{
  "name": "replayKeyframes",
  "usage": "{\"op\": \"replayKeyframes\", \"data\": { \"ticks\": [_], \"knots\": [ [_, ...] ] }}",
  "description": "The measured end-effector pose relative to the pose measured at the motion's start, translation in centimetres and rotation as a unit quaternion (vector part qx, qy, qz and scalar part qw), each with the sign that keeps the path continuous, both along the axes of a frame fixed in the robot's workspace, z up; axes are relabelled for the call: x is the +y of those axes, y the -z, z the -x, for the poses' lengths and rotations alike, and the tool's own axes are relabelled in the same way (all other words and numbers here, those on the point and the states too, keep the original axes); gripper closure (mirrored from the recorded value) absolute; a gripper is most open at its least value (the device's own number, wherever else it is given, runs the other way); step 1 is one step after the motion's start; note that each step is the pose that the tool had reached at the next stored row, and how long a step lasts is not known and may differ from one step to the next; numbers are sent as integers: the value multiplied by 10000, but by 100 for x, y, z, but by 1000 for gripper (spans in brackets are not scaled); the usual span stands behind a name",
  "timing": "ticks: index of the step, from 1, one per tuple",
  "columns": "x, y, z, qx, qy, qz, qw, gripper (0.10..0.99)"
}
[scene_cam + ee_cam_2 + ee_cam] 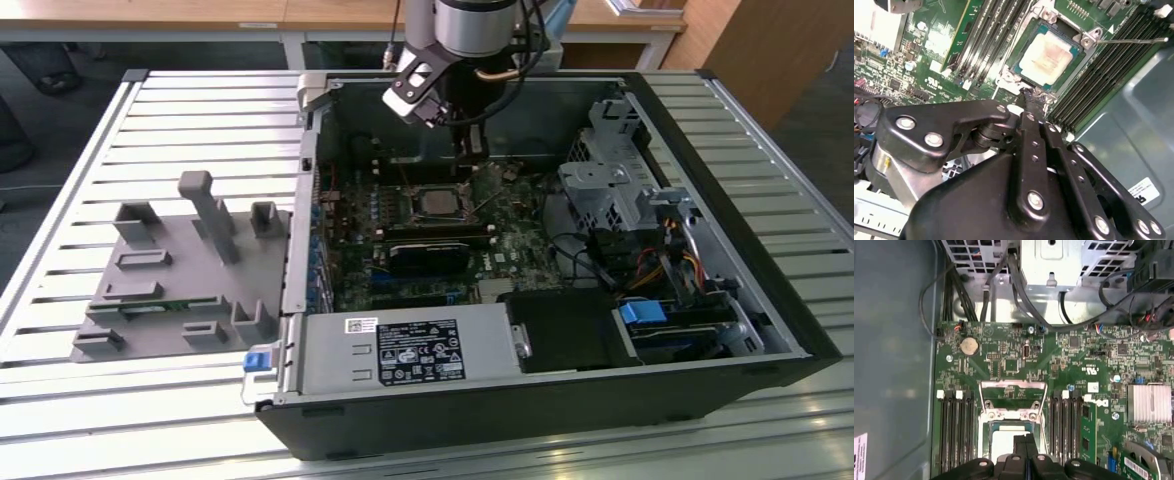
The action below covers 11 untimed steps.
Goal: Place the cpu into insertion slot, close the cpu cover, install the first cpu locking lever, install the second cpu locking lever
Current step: 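Close the cpu cover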
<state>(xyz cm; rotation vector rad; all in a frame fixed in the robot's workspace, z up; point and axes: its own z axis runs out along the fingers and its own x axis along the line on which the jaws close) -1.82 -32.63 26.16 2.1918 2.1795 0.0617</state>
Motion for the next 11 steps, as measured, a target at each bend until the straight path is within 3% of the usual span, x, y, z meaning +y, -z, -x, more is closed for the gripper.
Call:
{"op": "replayKeyframes", "data": {
  "ticks": [3,9,11],
  "knots": [
    [0,-1,-55,17,0,1,10000,980],
    [0,-2,-224,96,-5,2,10000,980],
    [0,-6,-243,109,-7,3,9999,980]
  ]
}}
